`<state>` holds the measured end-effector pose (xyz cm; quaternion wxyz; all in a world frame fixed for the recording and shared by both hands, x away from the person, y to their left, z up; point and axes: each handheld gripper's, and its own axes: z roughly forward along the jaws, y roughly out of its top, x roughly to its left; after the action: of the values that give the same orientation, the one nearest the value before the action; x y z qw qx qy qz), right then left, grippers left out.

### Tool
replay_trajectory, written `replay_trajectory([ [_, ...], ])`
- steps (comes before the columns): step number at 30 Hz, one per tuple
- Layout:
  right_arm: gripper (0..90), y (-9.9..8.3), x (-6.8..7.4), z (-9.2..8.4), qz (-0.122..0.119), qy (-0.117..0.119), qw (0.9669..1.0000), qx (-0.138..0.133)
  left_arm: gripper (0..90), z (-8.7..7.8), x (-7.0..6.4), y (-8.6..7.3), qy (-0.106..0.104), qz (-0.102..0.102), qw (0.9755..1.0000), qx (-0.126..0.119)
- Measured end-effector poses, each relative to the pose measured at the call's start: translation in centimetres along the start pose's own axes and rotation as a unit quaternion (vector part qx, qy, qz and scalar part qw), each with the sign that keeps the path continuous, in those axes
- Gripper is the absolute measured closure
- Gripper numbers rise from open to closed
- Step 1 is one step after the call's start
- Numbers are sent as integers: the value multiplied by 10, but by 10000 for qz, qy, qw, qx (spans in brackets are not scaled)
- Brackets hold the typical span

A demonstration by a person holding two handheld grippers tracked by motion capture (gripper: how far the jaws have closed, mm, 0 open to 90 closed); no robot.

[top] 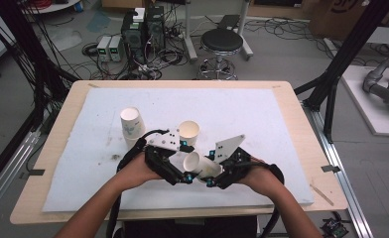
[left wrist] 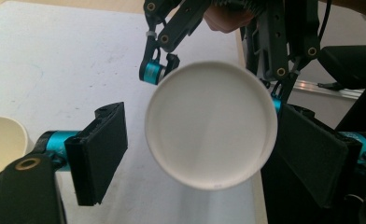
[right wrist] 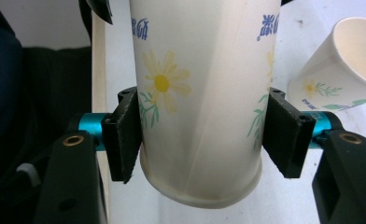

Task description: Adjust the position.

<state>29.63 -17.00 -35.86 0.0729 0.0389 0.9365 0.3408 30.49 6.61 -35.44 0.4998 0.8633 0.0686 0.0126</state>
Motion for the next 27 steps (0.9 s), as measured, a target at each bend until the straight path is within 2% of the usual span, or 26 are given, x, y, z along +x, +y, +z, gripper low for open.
replay_trajectory([
  [4,362,6,1,3,-151,43,9995,283,191,3,0,1,-64,-12,9999,118],
  [7,361,9,1,5,-175,50,9990,407,208,6,0,1,-102,9,9997,199],
  [12,361,11,0,7,-183,94,9982,562,252,9,0,0,-164,21,9993,322],
  [18,364,12,2,11,-215,146,9967,766,349,11,1,-1,-295,100,9986,423],
  [25,374,16,6,13,-227,208,9941,1039,371,14,-1,-2,-357,217,9977,537],
  [27,343,15,6,13,-256,186,9944,1009,372,13,-1,-3,-319,235,9979,507],
])
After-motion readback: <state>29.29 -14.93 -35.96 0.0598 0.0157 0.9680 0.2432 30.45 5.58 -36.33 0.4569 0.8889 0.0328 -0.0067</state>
